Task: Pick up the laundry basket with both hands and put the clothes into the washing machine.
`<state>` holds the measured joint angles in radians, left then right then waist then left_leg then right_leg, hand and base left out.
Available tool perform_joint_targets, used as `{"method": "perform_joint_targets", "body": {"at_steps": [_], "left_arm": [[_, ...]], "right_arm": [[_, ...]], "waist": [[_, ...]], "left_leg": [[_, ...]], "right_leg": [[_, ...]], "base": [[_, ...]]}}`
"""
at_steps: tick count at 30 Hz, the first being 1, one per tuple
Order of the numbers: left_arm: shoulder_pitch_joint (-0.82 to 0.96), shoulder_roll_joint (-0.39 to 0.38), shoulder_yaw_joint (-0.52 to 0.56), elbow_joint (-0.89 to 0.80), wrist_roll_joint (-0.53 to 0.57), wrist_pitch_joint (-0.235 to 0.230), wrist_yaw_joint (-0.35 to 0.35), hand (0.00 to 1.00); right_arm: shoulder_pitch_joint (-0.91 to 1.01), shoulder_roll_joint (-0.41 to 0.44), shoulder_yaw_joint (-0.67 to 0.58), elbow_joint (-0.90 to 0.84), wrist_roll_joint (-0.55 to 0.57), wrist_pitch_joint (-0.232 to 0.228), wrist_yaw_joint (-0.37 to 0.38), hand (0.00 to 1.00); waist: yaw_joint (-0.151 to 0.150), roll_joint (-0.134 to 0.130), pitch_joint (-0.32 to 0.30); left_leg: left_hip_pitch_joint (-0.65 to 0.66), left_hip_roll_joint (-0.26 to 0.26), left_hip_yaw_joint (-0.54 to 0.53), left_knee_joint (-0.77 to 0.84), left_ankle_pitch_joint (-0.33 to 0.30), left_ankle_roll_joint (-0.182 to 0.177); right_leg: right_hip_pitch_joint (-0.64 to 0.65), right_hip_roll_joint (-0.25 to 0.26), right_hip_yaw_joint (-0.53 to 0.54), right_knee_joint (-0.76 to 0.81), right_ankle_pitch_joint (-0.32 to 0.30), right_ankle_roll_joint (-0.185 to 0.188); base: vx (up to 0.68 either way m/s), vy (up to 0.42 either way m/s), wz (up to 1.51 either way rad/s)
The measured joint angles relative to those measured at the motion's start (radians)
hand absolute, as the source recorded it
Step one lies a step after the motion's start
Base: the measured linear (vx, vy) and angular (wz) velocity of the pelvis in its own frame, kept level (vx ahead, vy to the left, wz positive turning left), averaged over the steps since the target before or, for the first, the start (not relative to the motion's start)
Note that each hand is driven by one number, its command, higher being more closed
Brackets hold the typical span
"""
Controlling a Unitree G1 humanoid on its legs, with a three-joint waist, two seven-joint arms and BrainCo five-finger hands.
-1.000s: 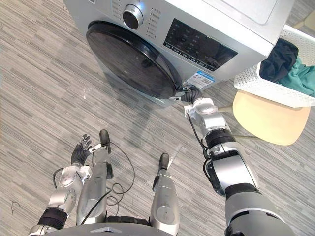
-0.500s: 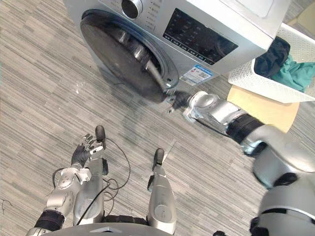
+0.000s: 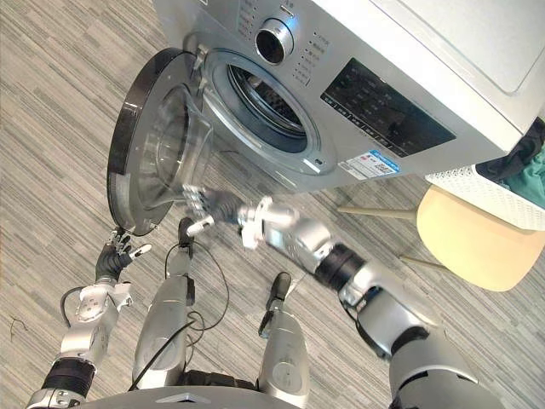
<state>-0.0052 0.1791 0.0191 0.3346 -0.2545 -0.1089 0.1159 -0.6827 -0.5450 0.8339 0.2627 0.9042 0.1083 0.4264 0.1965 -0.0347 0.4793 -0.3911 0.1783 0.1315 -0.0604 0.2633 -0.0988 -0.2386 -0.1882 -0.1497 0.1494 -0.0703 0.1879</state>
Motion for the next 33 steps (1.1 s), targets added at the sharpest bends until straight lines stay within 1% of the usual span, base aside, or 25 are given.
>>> {"method": "perform_joint_targets", "body": {"at_steps": [2,3,4,5,6,7,8,9,10,12,16,17,19,21,23,24,25,26,27,28,29,30,31,32,33], "left_arm": [[0.044,-0.006,-0.002,-0.063,0.048,0.002,0.022,0.0],[0.097,-0.006,-0.006,-0.139,0.074,0.0,0.022,0.0],[0.153,-0.006,-0.005,-0.238,0.145,-0.002,0.012,0.0],[0.178,-0.006,0.0,-0.282,0.186,-0.004,0.007,0.0],[0.221,-0.009,0.023,-0.359,0.255,-0.01,0.003,0.0],[0.256,-0.02,0.07,-0.419,0.32,-0.011,0.007,0.0],[0.273,-0.031,0.103,-0.447,0.357,-0.011,0.014,0.0],[0.298,-0.047,0.164,-0.488,0.408,-0.011,0.03,0.0],[0.306,-0.052,0.191,-0.502,0.428,-0.011,0.037,0.0],[0.314,-0.069,0.287,-0.519,0.501,-0.011,0.082,0.0],[0.29,-0.072,0.423,-0.507,0.54,-0.004,0.159,0.0],[0.265,-0.069,0.474,-0.476,0.555,0.001,0.184,0.0],[0.227,-0.063,0.543,-0.43,0.576,0.035,0.227,0.0],[0.209,-0.064,0.565,-0.467,0.571,0.062,0.254,0.0],[0.207,-0.07,0.558,-0.616,0.561,0.064,0.255,0.0],[0.202,-0.071,0.543,-0.695,0.54,0.049,0.256,0.0],[0.187,-0.067,0.506,-0.791,0.504,0.014,0.253,0.0],[0.172,-0.06,0.478,-0.829,0.468,-0.009,0.243,0.0],[0.133,-0.039,0.408,-0.886,0.408,-0.043,0.218,0.0],[0.092,-0.005,0.334,-0.924,0.355,-0.071,0.186,0.0],[0.07,0.017,0.294,-0.937,0.319,-0.082,0.154,0.0],[0.03,0.064,0.208,-0.951,0.256,-0.089,0.098,0.0],[0.001,0.104,0.114,-0.953,0.211,-0.091,0.048,0.0],[-0.01,0.12,0.07,-0.953,0.186,-0.091,0.014,0.0],[-0.024,0.151,-0.015,-0.952,0.122,-0.09,-0.055,0.0]], "right_arm": [[0.037,-0.02,0.021,0.0,-0.006,0.0,0.011,0.0],[0.071,-0.033,0.022,-0.003,-0.007,-0.004,0.013,0.0],[0.114,-0.059,0.024,-0.015,-0.01,-0.004,0.028,0.0],[0.133,-0.07,0.024,-0.02,-0.012,-0.004,0.034,0.0],[0.178,-0.093,0.019,-0.042,-0.027,-0.004,0.048,0.0],[0.22,-0.107,0.001,-0.082,-0.049,-0.003,0.055,0.0],[0.245,-0.107,-0.018,-0.101,-0.051,-0.004,0.057,0.0],[0.283,-0.095,-0.061,-0.126,-0.058,-0.005,0.059,0.0],[0.298,-0.085,-0.081,-0.133,-0.059,-0.008,0.06,0.0],[0.32,-0.038,-0.132,-0.13,-0.078,-0.017,0.053,0.0],[0.3,0.029,-0.143,-0.107,-0.079,-0.018,0.049,0.0],[0.276,0.045,-0.143,-0.078,-0.079,-0.017,0.047,0.0],[0.235,0.048,-0.148,-0.049,-0.079,-0.018,0.041,0.0],[0.206,0.047,-0.162,-0.025,-0.079,-0.018,0.024,0.0],[0.181,0.047,-0.176,0.023,-0.079,-0.022,0.019,0.0],[0.178,0.045,-0.181,0.045,-0.079,-0.023,0.02,0.0],[0.18,0.044,-0.191,0.073,-0.079,-0.023,0.022,0.0],[0.185,0.043,-0.201,0.086,-0.079,-0.024,0.022,0.0],[0.212,0.044,-0.223,0.121,-0.079,-0.024,0.022,0.0],[0.241,0.046,-0.245,0.154,-0.082,-0.024,0.023,0.0],[0.259,0.048,-0.263,0.165,-0.088,-0.023,0.023,0.0],[0.296,0.069,-0.316,0.202,-0.09,-0.022,0.022,0.0],[0.337,0.102,-0.386,0.239,-0.104,-0.023,0.019,0.0],[0.357,0.121,-0.422,0.254,-0.12,-0.026,0.016,0.0],[0.385,0.163,-0.48,0.289,-0.149,-0.029,-0.003,0.0]], "waist": [[-0.01,0.0,-0.001],[-0.016,0.001,-0.003],[-0.014,0.004,-0.012],[-0.012,0.004,-0.017],[-0.006,0.004,-0.033],[0.001,0.005,-0.043],[0.004,0.005,-0.048],[0.012,0.007,-0.053],[0.015,0.009,-0.055],[0.025,0.02,-0.061],[0.025,0.022,-0.062],[0.024,0.023,-0.063],[0.023,0.024,-0.063],[0.023,0.024,-0.063],[0.023,0.024,-0.063],[0.022,0.024,-0.063],[0.021,0.026,-0.064],[0.02,0.029,-0.066],[0.017,0.041,-0.072],[0.011,0.053,-0.08],[0.007,0.058,-0.082],[0.004,0.066,-0.087],[-0.008,0.076,-0.097],[-0.014,0.079,-0.098],[-0.026,0.079,-0.099]], "left_leg": [[0.003,-0.002,-0.007,0.001,-0.002,0.001],[0.006,-0.002,-0.011,0.004,-0.005,-0.002],[0.007,-0.003,-0.018,0.004,-0.005,-0.002],[0.007,-0.003,-0.021,0.005,-0.005,-0.002],[0.006,-0.003,-0.026,0.005,-0.005,-0.002],[0.006,-0.003,-0.03,0.005,-0.005,-0.003],[0.006,-0.003,-0.032,0.005,-0.006,-0.003],[0.007,-0.003,-0.033,0.006,-0.007,-0.005],[0.007,-0.003,-0.034,0.006,-0.007,-0.005],[0.007,-0.005,-0.035,0.006,-0.004,-0.009],[0.009,-0.005,-0.034,0.006,-0.003,-0.009],[0.011,-0.007,-0.034,0.006,-0.004,-0.01],[0.01,-0.008,-0.03,0.006,-0.005,-0.011],[0.01,-0.009,-0.028,0.005,-0.006,-0.013],[0.01,-0.011,-0.028,0.006,-0.007,-0.013],[0.01,-0.012,-0.029,0.007,-0.007,-0.012],[0.011,-0.015,-0.034,0.009,-0.003,-0.008],[0.011,-0.019,-0.044,0.01,-0.001,-0.005],[0.011,-0.025,-0.059,0.013,0.002,-0.003],[0.013,-0.031,-0.078,0.013,0.003,-0.002],[0.016,-0.034,-0.085,0.013,0.004,-0.001],[0.025,-0.04,-0.1,0.013,0.005,-0.002],[0.031,-0.048,-0.112,0.012,0.006,-0.001],[0.04,-0.053,-0.118,0.008,0.008,0.001],[0.06,-0.06,-0.123,0.002,0.009,0.002]], "right_leg": [[0.005,-0.001,-0.001,0.004,-0.008,0.01],[0.009,-0.001,-0.002,0.013,-0.016,0.011],[0.01,-0.001,-0.008,0.024,-0.026,0.005],[0.01,-0.001,-0.011,0.029,-0.03,0.003],[0.011,-0.001,-0.018,0.034,-0.036,0.002],[0.013,-0.001,-0.022,0.039,-0.045,-0.003],[0.013,-0.001,-0.024,0.041,-0.047,-0.004],[0.013,-0.001,-0.025,0.044,-0.049,-0.004],[0.013,-0.001,-0.025,0.044,-0.05,-0.004],[0.013,-0.003,-0.026,0.045,-0.05,-0.004],[0.012,-0.005,-0.025,0.046,-0.048,-0.001],[0.011,-0.006,-0.025,0.046,-0.048,0.0],[0.005,-0.009,-0.022,0.047,-0.048,0.0],[0.004,-0.01,-0.022,0.046,-0.049,-0.003],[0.005,-0.012,-0.022,0.045,-0.049,-0.003],[0.007,-0.013,-0.023,0.046,-0.049,-0.003],[0.016,-0.014,-0.027,0.046,-0.047,0.001],[0.021,-0.016,-0.032,0.046,-0.047,0.002],[0.036,-0.019,-0.051,0.045,-0.047,0.001],[0.052,-0.021,-0.07,0.045,-0.049,0.002],[0.062,-0.023,-0.081,0.045,-0.052,0.002],[0.079,-0.027,-0.094,0.049,-0.06,0.005],[0.098,-0.031,-0.113,0.052,-0.067,0.005],[0.108,-0.034,-0.116,0.057,-0.073,0.003],[0.117,-0.042,-0.117,0.072,-0.086,0.004]], "base": [[-0.03,0.004,0.07],[-0.02,-0.012,0.11],[-0.02,-0.011,0.13],[0.01,-0.019,0.15],[0.03,-0.019,0.14],[0.04,-0.024,0.12],[0.04,-0.02,0.07],[0.03,-0.016,0.04],[0.04,-0.017,0.03],[0.03,-0.012,0.01],[0.0,0.0,0.0],[0.0,0.0,0.0],[0.01,-0.005,-0.02],[0.0,0.0,0.0],[0.0,0.0,0.0],[0.02,-0.004,0.05],[0.03,-0.005,0.09],[0.06,-0.007,0.25],[0.05,-0.004,0.39],[0.06,-0.001,0.44],[0.03,0.002,0.43],[0.04,-0.001,0.43],[0.03,0.0,0.42],[0.02,0.001,0.34],[0.0,-0.001,0.19]]}}
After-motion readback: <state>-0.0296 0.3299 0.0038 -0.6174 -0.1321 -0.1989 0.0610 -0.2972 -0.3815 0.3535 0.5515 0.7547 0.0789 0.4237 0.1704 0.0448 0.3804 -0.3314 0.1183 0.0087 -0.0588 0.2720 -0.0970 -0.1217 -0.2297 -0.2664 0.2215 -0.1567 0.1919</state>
